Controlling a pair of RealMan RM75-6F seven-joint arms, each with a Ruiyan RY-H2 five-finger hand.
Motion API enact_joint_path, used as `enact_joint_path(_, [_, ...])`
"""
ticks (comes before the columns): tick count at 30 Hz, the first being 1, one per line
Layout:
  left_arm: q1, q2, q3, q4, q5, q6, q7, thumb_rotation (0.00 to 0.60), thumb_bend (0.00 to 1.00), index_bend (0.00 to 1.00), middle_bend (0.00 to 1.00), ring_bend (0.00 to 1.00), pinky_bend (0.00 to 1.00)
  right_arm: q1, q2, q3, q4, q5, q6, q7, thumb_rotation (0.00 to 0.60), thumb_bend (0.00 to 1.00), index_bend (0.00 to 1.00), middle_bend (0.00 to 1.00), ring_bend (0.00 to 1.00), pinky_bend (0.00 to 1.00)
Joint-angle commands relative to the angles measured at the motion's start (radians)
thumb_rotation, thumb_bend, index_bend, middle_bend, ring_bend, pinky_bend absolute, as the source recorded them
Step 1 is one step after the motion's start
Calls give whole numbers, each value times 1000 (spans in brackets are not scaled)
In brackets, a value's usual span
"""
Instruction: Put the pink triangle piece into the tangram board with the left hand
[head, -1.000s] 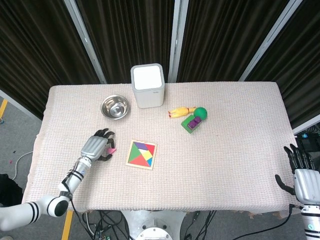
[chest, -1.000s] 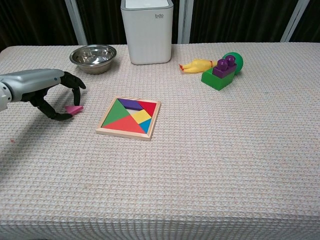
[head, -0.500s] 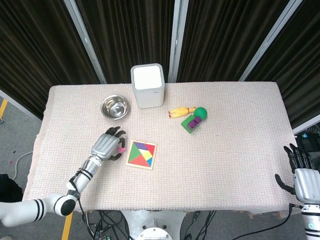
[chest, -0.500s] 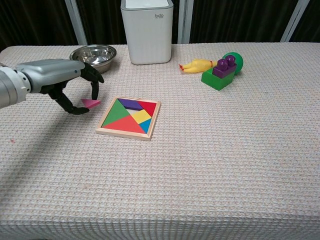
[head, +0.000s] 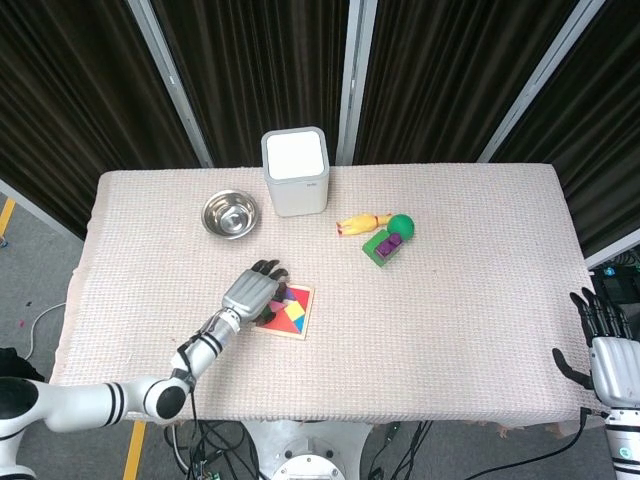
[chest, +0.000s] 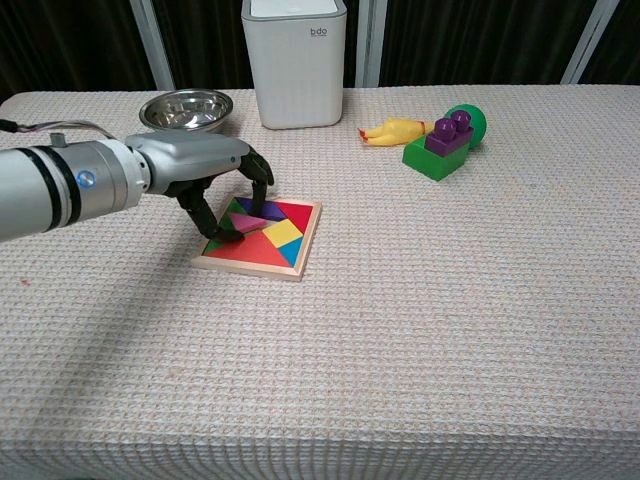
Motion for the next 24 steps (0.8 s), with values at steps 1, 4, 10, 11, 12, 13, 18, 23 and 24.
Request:
enact_joint_path(1, [-36, -22, -8, 0, -66, 4, 48, 600, 341, 511, 159, 0, 104, -1, -1, 0, 4, 1, 0, 5, 600, 219, 0, 0, 0, 0])
enact_joint_path(4, [-53, -33, -12, -14, -127, 43, 91, 600, 341, 510, 162, 0, 101, -1, -3, 0, 12, 2, -1, 11, 600, 220, 0, 0, 0, 0])
enact_joint_path(10, [-80, -59, -15, -34, -248, 121, 169, 600, 341, 509, 165, 0, 94, 1, -8, 0, 26, 0, -3, 23, 600, 220, 0, 0, 0, 0])
enact_joint_path(11, [-85, -64, -15, -34, -264, 131, 177, 600, 342, 509, 165, 0, 94, 2, -9, 0, 28, 0, -4, 25, 600, 220, 0, 0, 0, 0])
enact_joint_path(12, [-88, -68, -16, -34, -275, 136, 182, 600, 342, 510, 165, 0, 93, 2, -9, 0, 30, 1, -5, 26, 600, 220, 0, 0, 0, 0])
enact_joint_path(13, [-91, -71, -17, -33, -284, 141, 185, 600, 341, 510, 165, 0, 93, 2, -10, 1, 31, 1, -5, 27, 600, 220, 0, 0, 0, 0])
enact_joint_path(18, [-107, -78, -13, -32, -301, 150, 195, 600, 341, 509, 165, 0, 93, 2, -10, 2, 35, 3, -4, 32, 600, 221, 0, 0, 0, 0])
enact_joint_path(23, [-114, -77, -8, -35, -301, 153, 192, 600, 341, 510, 165, 0, 93, 1, -10, 2, 38, 5, -5, 34, 600, 221, 0, 0, 0, 0])
enact_joint_path(24, [-114, -77, -7, -35, -301, 155, 191, 600, 340, 510, 165, 0, 93, 1, -10, 2, 38, 5, -5, 35, 600, 221, 0, 0, 0, 0])
